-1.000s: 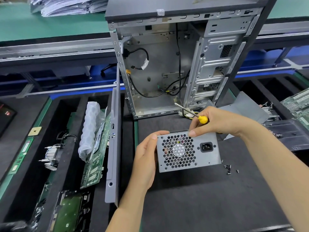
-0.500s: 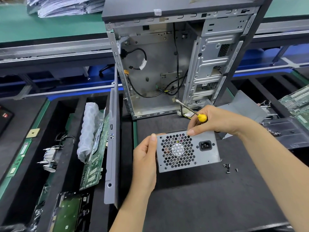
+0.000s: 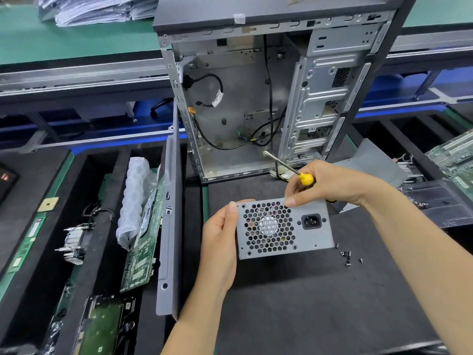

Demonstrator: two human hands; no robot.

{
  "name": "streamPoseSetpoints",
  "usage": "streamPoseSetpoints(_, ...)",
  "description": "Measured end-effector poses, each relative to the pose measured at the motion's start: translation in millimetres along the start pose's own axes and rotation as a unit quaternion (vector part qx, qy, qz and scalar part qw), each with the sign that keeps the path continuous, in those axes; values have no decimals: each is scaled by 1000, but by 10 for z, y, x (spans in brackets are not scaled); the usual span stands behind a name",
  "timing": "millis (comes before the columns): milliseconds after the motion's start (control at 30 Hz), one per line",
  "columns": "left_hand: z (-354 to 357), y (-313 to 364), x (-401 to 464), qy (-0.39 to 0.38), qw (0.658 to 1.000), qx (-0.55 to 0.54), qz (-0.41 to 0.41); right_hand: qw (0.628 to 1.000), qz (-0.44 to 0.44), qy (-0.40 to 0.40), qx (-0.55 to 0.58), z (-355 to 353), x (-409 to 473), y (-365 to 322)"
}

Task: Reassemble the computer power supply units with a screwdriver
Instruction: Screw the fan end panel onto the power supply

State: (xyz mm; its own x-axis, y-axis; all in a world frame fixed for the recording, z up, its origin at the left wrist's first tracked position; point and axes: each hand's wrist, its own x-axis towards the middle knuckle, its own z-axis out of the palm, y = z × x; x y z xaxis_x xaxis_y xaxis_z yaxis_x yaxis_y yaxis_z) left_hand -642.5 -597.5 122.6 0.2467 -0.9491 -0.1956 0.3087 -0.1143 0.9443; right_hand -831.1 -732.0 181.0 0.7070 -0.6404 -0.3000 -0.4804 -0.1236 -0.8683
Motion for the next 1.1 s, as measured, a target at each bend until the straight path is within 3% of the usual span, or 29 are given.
streamPoseSetpoints(1100, 112, -36, -124, 37, 999, -15, 2, 1000, -9, -24, 5, -30, -70, 3)
